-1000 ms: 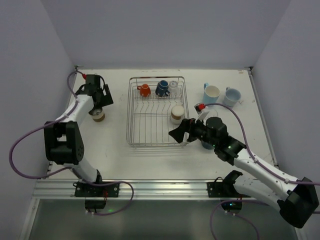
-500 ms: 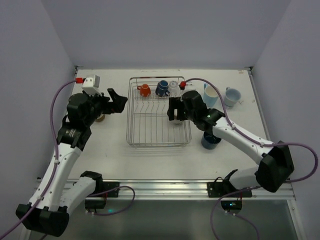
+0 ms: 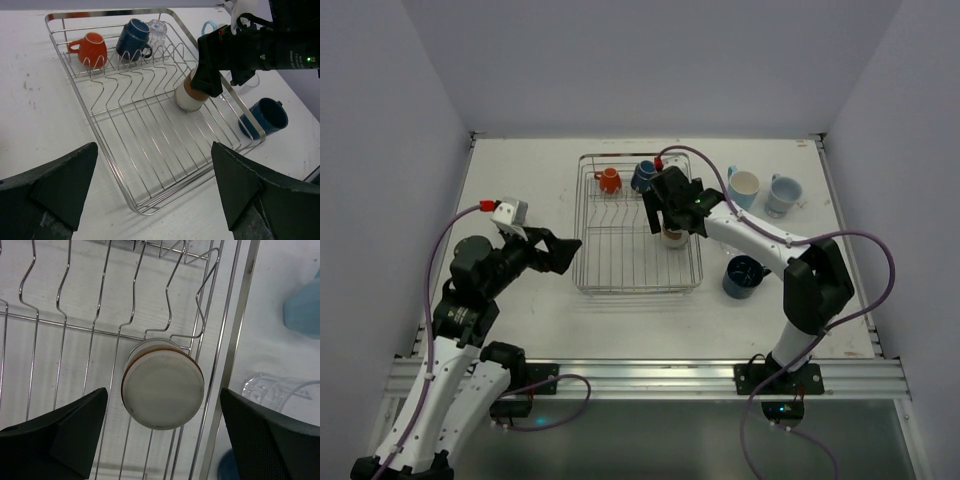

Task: Unload the cups from the dish rack

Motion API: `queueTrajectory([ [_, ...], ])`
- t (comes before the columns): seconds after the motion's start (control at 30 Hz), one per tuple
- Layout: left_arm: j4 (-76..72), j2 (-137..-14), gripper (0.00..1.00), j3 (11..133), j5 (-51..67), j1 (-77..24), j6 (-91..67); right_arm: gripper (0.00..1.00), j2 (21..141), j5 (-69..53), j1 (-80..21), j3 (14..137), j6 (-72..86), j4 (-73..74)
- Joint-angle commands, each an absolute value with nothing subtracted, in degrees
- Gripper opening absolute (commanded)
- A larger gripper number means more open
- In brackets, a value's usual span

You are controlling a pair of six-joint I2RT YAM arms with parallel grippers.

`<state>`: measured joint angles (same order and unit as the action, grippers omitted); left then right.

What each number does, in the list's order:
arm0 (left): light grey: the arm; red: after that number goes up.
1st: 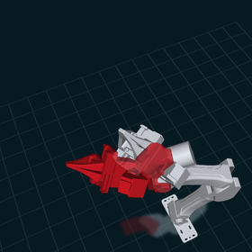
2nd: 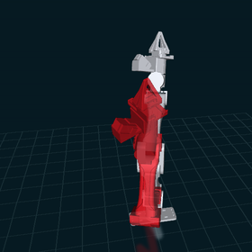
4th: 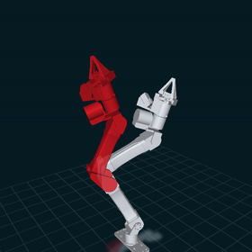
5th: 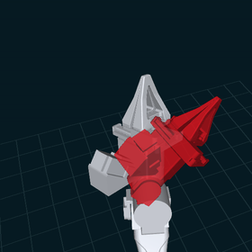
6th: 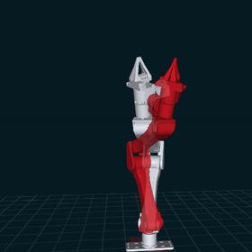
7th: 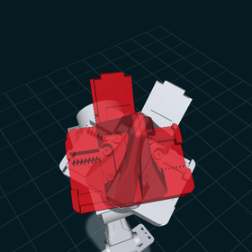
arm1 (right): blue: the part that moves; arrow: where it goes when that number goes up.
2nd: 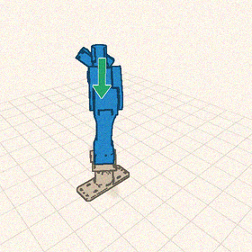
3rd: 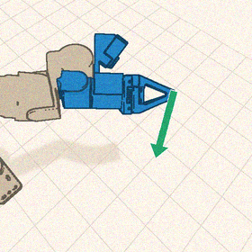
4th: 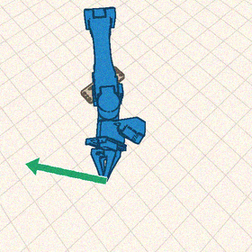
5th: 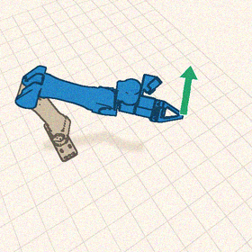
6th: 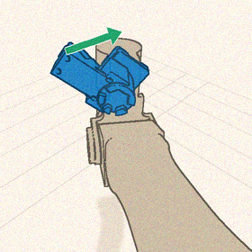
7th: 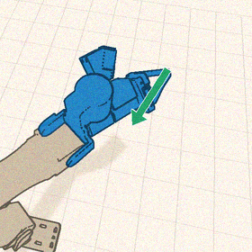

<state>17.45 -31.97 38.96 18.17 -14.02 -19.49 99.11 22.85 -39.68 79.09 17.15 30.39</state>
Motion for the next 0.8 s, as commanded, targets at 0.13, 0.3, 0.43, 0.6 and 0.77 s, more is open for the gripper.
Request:
queueTrajectory([
  [0.13, 17.05, -32.34, 1.0, 38.85, 17.14, -16.17, -17.23, 0.96, 102.39, 22.69, -39.29, 82.44, 16.0, 32.44],
  [0.3, 17.49, -32.08, 1.0, 38.67, 16.61, -16.35, -17.23, 0.94, 105.47, 21.89, -39.11, 83.75, 15.29, 31.55],
  [0.43, 17.49, -32.78, 1.0, 38.76, 16.61, -16.35, -17.14, 0.86, 106.17, 21.36, -38.94, 84.29, 14.68, 30.41],
  [0.6, 17.4, -34.01, 0.99, 38.94, 17.05, -16.35, -17.4, 0.54, 100.14, 20.83, -39.11, 81.49, 15.21, 25.34],
  [0.77, 15.12, -34.63, 0.93, 38.24, 22.57, -16.35, -19.68, 0.37, 88.18, 16.1, -39.29, 73.85, 16.69, 17.59],
])
